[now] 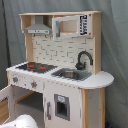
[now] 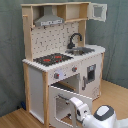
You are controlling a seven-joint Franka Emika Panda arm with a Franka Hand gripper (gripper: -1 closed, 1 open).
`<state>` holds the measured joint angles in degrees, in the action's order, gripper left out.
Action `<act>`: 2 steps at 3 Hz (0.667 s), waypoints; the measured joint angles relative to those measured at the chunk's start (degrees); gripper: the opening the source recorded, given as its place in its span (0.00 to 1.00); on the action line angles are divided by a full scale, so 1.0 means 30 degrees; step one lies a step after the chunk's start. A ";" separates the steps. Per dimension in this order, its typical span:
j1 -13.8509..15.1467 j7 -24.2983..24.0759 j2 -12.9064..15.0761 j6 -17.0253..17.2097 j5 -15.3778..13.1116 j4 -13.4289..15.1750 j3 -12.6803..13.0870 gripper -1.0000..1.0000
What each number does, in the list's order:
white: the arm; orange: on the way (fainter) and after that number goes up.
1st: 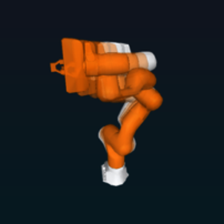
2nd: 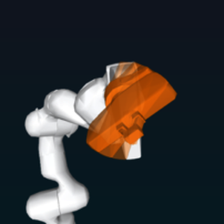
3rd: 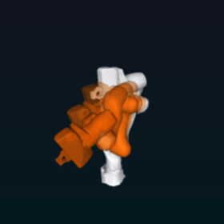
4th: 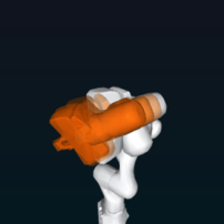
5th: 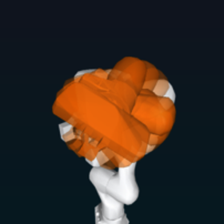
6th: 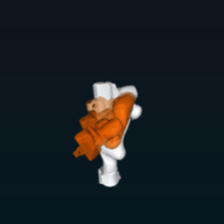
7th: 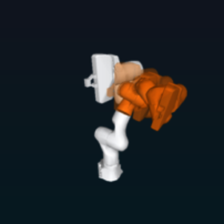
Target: Play with the kitchen
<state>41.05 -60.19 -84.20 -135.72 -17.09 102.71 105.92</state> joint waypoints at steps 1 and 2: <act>-0.0838 -0.0168 0.0232 0.0007 0.0277 0.1700 -0.0003 1.00; -0.1825 -0.0266 0.0300 0.0010 0.0712 0.3364 -0.0003 1.00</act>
<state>35.57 -60.99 -83.30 -135.69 -14.95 112.80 105.91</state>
